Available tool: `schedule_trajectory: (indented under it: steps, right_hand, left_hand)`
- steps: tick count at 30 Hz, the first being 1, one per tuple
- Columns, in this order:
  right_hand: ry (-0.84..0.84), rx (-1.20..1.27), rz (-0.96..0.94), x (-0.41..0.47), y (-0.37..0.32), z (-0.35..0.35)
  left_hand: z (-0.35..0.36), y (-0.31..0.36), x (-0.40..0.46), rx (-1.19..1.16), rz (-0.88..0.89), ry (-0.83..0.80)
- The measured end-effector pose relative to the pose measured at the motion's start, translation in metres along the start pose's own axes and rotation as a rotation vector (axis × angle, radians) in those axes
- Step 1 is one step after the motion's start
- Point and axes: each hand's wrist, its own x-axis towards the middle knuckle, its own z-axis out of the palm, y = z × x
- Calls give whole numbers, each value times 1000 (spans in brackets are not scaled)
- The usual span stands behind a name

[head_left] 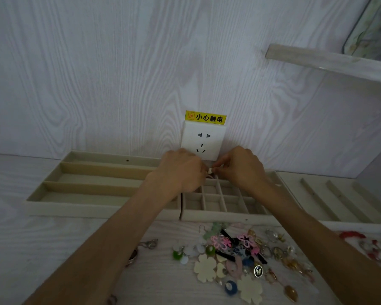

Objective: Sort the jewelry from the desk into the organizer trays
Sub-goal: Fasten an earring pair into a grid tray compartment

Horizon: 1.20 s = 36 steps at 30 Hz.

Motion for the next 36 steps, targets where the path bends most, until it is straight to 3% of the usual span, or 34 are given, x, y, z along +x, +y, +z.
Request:
schedule_trajectory:
  steps: [6,15,21,27,36]
  right_hand:
    - [-122,162,4,0,9,-18]
    - [-247,-12,-29,-8,8,-13]
    - [-245,-183,-65,-5,0,-16]
    - [-159,-88,-60,-11,-2,-20]
    - [-77,-195,-123,-9,-6,-17]
  left_hand:
    - [-11,-9,0,-121,-55,-18]
    - [-1,-11,4,-87,-51,-96]
    - [1,-9,2,-85,-25,-96]
    - [-2,-9,0,-116,-3,-104]
    - [-4,-10,4,-128,-59,-132]
